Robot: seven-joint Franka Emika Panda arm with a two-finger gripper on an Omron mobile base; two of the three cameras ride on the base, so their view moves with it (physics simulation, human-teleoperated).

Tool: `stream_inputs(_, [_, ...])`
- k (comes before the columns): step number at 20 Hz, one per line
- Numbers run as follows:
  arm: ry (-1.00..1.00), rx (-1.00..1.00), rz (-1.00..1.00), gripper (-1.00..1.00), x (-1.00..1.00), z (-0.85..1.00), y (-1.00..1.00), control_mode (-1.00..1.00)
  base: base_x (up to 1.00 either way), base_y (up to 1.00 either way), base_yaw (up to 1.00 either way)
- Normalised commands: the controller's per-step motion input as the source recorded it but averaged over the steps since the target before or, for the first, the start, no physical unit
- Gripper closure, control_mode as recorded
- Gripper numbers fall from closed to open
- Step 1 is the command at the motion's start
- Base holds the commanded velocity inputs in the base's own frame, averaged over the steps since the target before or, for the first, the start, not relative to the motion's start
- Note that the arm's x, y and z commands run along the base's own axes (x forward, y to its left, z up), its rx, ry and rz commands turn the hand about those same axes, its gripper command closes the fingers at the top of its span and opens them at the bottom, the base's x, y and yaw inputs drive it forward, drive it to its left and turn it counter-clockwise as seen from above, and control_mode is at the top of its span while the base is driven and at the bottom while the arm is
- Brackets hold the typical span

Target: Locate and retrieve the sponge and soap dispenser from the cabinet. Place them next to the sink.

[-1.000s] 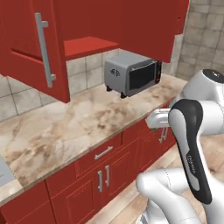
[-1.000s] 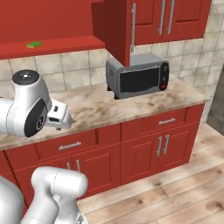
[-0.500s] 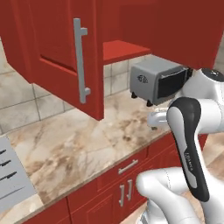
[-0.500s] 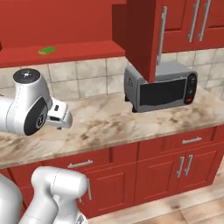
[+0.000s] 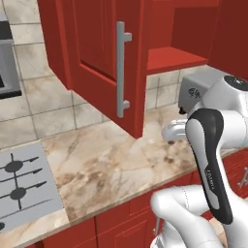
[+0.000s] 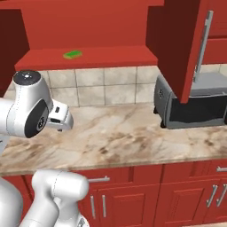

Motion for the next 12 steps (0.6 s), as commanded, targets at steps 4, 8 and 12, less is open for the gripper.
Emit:
stream_inputs(4, [0.00, 0.00, 0.00, -1.00, 0.00, 0.00, 0.00, 1.00, 0.11, -0.04, 0.15])
stream_inputs(8, [0.00, 0.00, 0.00, -1.00, 0.00, 0.00, 0.00, 1.00, 0.04, -0.22, 0.00])
stream_inputs(12, [0.00, 0.00, 0.00, -1.00, 0.00, 0.00, 0.00, 1.00, 0.39, -0.39, 0.05])
